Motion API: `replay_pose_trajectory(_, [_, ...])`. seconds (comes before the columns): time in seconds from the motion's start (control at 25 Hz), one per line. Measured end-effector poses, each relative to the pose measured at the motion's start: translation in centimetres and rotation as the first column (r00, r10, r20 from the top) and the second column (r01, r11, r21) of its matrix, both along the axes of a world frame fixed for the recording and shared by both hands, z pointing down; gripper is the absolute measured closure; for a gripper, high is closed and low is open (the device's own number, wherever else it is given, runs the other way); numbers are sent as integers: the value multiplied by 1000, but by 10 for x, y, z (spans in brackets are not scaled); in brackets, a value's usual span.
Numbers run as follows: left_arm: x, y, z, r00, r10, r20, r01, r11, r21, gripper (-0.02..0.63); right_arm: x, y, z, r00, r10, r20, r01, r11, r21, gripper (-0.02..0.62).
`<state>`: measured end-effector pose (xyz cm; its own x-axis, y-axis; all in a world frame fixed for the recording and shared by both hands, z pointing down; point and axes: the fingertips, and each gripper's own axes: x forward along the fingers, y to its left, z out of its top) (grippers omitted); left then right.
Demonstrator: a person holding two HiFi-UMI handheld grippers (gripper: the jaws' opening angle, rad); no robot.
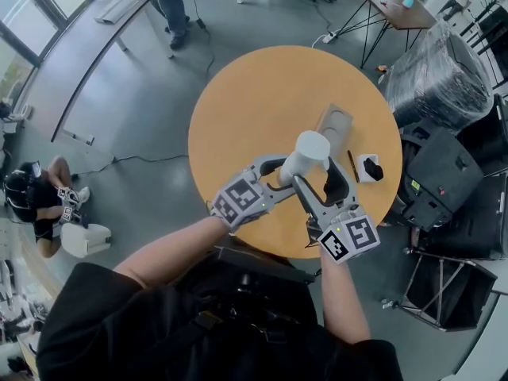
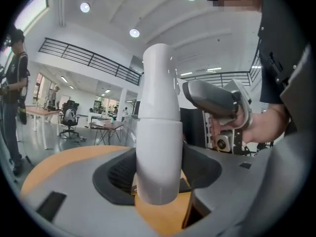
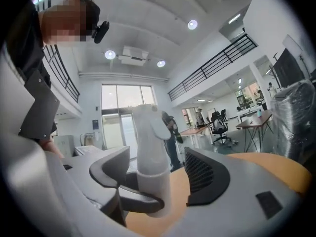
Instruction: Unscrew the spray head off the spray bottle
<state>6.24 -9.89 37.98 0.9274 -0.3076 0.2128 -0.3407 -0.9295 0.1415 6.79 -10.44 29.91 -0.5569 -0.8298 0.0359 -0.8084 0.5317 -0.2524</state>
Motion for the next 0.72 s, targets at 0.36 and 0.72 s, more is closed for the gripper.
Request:
replay_pose_trajectory(0.36, [18, -17, 1, 994, -100, 52, 99, 995, 22, 299, -4, -30, 2, 993, 96, -75, -98, 994, -36, 284])
replay_pose_trajectory(0.72, [17, 0, -8, 997, 71, 0, -71, 997, 25, 301, -13, -17, -13, 992, -119, -40, 120, 993, 23, 339])
